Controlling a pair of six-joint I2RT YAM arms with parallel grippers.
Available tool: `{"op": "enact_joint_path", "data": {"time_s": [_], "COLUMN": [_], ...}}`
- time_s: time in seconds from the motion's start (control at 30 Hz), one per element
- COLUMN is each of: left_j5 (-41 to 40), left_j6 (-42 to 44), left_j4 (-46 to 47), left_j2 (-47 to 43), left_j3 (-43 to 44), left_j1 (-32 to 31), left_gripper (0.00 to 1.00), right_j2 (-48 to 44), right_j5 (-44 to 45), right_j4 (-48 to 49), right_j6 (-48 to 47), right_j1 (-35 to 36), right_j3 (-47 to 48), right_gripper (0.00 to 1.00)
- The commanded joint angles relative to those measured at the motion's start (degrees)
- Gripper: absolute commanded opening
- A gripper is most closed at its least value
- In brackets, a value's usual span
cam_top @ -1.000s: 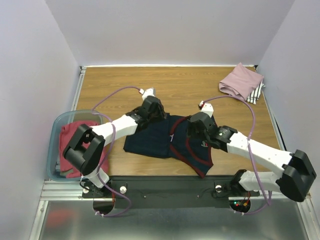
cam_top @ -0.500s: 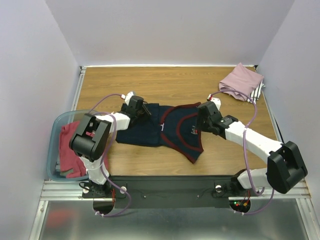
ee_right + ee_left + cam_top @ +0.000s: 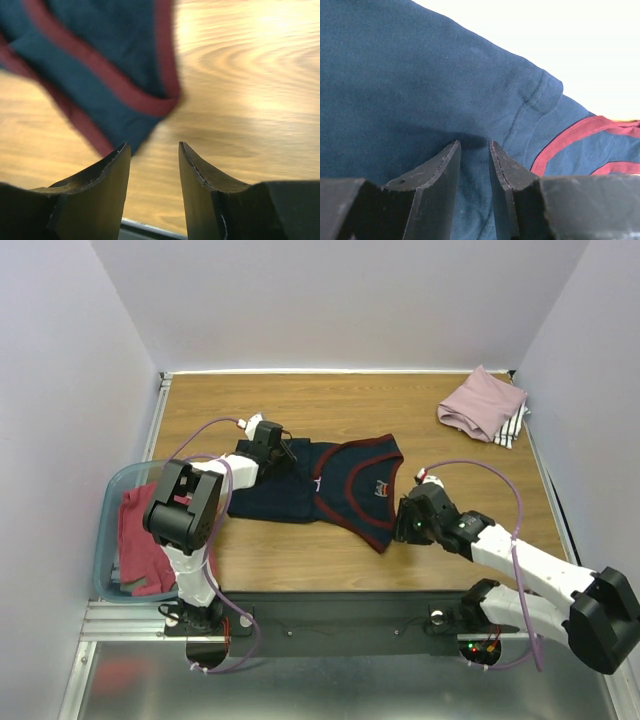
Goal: Fold and stack the tank tops
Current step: Fold the tank top
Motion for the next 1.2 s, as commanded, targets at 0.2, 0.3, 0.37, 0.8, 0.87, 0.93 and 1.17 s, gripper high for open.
{"op": "enact_joint_path", "data": {"time_s": [0.2, 0.3, 0.37, 0.8, 0.87, 0.93, 1.17], "left_j5": [-4.86, -6.27, -5.93, 4.18, 6.46, 7.26, 9.63], "left_j6": [6.49, 8.24, 9.12, 11.59, 11.59, 11.85, 12.64], "left_j4": [-8.03, -8.82, -9.09, -8.21, -7.69, -7.24, -5.92], "left_j2": [-10.23, -12.71, -12.36, 6.70, 7.59, 8.38, 10.84], "left_j3": [1.25, 2.74, 4.23, 18.03, 18.48, 18.39, 18.83], "left_j1": [-3.76, -9.56, -13.34, -31.63, -32.59, -33.30, -34.62], "left_gripper": [0.41, 0.41, 0.41, 0.03, 0.01, 0.00, 0.00], "right_j2": [1.82, 1.21, 0.42, 3.58, 3.93, 4.28, 5.69], "right_j5": [10.85, 12.79, 13.40, 17.97, 17.98, 18.15, 19.73], "right_j4": [2.50, 2.58, 2.93, 5.57, 5.48, 5.40, 5.40], "right_j6": [6.79, 8.99, 9.53, 11.37, 11.37, 11.29, 11.03], "right_j1": [16.40, 19.05, 19.84, 22.13, 22.04, 22.13, 22.22], "right_j3": [0.53, -0.79, -1.41, -1.85, -1.58, -1.50, -0.62], "right_gripper": [0.47, 0.47, 0.47, 0.34, 0.32, 0.31, 0.21]}}
